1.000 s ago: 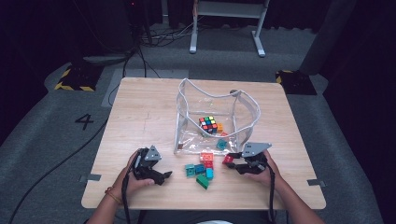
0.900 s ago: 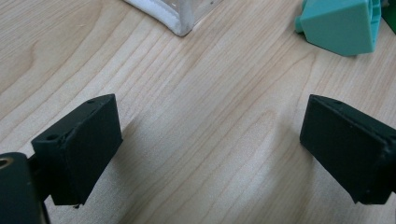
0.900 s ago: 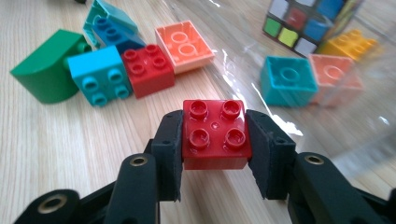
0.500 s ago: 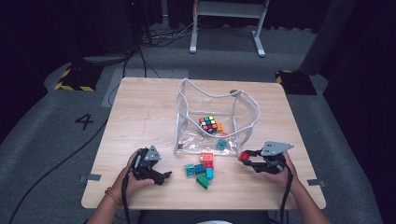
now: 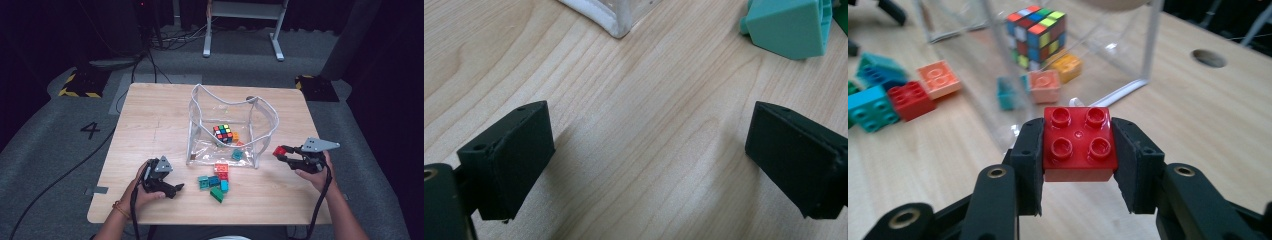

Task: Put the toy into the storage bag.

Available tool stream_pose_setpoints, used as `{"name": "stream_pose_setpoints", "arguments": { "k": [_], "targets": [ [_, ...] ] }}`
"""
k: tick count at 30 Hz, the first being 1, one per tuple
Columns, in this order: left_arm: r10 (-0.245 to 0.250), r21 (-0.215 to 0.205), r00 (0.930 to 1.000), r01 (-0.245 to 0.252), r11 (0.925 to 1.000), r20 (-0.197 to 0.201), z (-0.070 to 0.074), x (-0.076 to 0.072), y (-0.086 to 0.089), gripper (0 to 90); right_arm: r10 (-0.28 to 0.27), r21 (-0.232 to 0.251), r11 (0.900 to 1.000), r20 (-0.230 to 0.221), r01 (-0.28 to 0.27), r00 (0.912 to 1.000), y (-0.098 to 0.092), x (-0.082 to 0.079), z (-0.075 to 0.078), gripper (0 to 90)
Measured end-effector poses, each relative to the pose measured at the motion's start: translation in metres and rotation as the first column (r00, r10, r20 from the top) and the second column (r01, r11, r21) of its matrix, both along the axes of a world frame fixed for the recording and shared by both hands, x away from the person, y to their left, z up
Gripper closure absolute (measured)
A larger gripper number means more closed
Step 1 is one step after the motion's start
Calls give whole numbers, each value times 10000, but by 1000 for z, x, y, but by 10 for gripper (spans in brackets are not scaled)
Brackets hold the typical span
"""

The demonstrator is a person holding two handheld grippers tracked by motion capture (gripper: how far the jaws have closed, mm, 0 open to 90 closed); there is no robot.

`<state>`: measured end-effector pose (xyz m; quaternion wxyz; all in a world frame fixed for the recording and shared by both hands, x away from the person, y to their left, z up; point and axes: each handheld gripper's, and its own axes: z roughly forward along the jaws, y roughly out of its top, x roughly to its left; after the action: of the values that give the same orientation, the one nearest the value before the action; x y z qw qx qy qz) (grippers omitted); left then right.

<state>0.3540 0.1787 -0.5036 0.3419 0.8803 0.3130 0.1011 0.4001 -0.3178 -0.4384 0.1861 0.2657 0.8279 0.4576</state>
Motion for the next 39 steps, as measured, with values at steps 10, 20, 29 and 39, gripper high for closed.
{"name": "stream_pose_setpoints", "arguments": {
  "k": [10, 20, 29, 39],
  "targets": [
    [5, 1, 10000, -5, 10000, -3, 0, 0, 0, 55, -520, 289, 9983, 467, 506, 9976, -9, 30, 39, 588],
    [-5, 3, 10000, 5, 10000, -1, 0, 0, 0, 55, -796, 484, 9960, 898, 755, 9928, -5, 54, 81, 588],
    [15, -9, 10000, -15, 10000, -10, 0, 0, 0, 55, -749, 499, 9963, 1064, 699, 9915, 8, 69, 111, 588],
    [24, -18, 10000, -24, 10000, -19, 0, 0, 0, 55, -25, 551, 9985, 1154, -39, 9933, 34, 70, 130, 588]
  ]
}}
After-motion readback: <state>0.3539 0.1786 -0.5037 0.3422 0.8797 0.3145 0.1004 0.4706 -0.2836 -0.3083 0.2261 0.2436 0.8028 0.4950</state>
